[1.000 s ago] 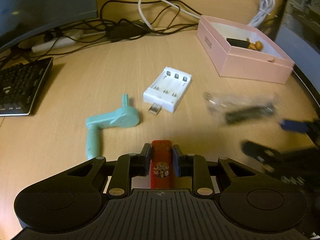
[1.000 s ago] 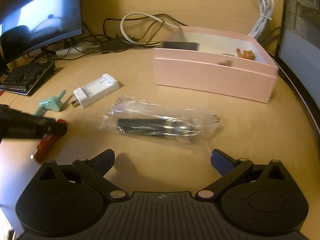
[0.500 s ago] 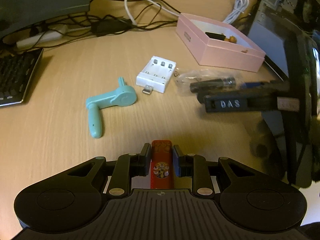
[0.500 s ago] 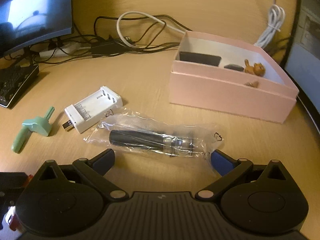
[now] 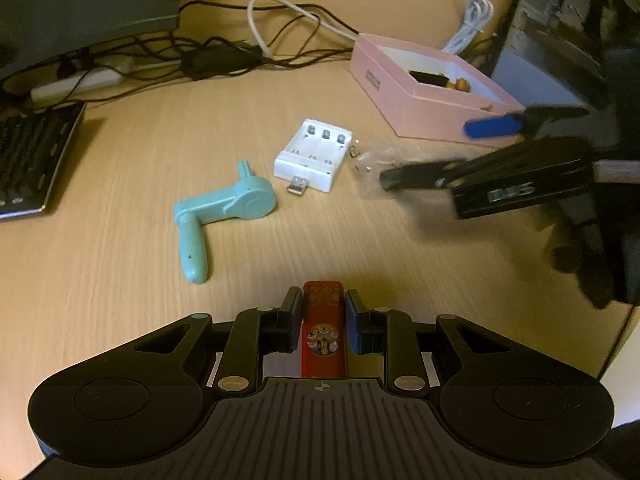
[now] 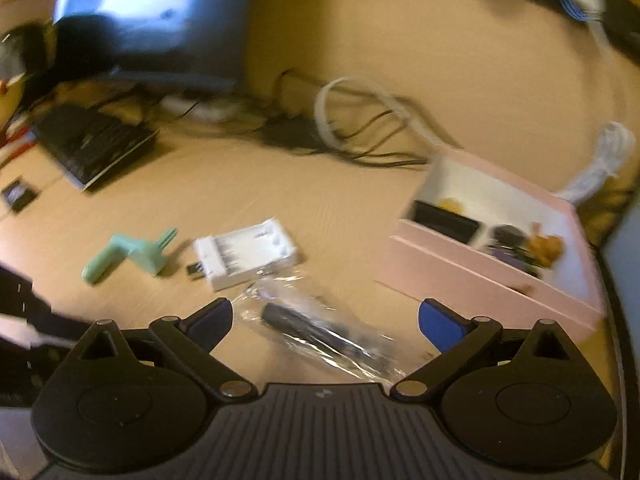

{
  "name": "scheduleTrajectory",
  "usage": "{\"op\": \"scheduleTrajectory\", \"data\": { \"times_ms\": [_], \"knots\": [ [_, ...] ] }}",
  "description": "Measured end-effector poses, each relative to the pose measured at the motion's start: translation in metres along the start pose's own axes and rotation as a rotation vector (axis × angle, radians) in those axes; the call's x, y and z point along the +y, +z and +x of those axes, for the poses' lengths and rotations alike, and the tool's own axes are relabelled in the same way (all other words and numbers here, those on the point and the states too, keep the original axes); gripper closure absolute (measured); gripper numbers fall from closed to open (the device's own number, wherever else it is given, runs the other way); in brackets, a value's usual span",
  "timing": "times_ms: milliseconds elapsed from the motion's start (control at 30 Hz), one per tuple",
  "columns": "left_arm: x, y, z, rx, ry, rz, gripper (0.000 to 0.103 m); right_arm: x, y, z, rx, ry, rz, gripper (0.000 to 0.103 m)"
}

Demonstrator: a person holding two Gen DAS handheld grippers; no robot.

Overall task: Organize rigid objects
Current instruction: 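Grasp the clear bag with the black cylinder with the right tool while the left tool holds the lighter, then drop the red lighter into the pink box with the left tool while the right tool carries the bag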

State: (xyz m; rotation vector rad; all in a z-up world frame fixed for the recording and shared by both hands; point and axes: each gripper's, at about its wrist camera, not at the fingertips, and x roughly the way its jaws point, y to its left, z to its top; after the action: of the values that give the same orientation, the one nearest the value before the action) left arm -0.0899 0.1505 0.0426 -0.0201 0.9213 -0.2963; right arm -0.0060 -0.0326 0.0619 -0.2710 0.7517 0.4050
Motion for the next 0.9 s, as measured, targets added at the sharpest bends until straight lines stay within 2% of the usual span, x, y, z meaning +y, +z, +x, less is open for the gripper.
{"op": "scheduleTrajectory", "data": {
  "times_ms": [100,167,233,333,400,467,533,600,667,767,900],
  "knots": [
    [0.0,0.001,0.001,-0.005,0.014,-0.01,0.077,-0.011,0.002,0.024,0.111,0.018,0.084,0.009],
    [0.0,0.0,0.001,-0.01,0.019,-0.024,0.077,-0.017,0.004,0.019,0.143,0.137,0.149,0.009],
    [0.0,0.0,0.001,-0.014,0.023,-0.033,0.077,-0.013,0.005,0.006,0.126,0.228,0.123,0.013],
    [-0.001,0.001,0.002,-0.018,0.026,-0.029,0.077,-0.002,0.008,0.0,0.082,0.154,0.013,0.018],
    [-0.002,0.0,0.002,-0.022,0.029,-0.035,0.077,0.005,0.009,0.006,0.075,0.136,-0.063,0.02],
    [-0.002,-0.001,0.002,-0.026,0.032,-0.038,0.076,0.011,0.008,0.017,0.106,0.16,-0.092,0.033],
    [-0.003,-0.002,0.002,-0.027,0.032,-0.039,0.076,0.018,0.006,0.025,0.143,0.183,-0.102,0.04],
    [-0.002,-0.002,0.001,-0.024,0.026,-0.038,0.076,0.021,0.006,0.023,0.14,0.171,-0.099,0.048],
    [-0.002,-0.001,0.001,-0.017,0.017,-0.033,0.076,0.02,0.007,0.016,0.157,0.175,-0.077,0.068],
    [-0.004,-0.001,-0.002,-0.001,-0.023,-0.009,0.077,0.011,0.003,-0.002,0.159,0.16,-0.002,0.083],
    [-0.021,0.003,-0.017,-0.036,-0.082,0.094,0.077,-0.012,-0.003,-0.044,0.097,0.114,0.104,0.089]
  ]
}}
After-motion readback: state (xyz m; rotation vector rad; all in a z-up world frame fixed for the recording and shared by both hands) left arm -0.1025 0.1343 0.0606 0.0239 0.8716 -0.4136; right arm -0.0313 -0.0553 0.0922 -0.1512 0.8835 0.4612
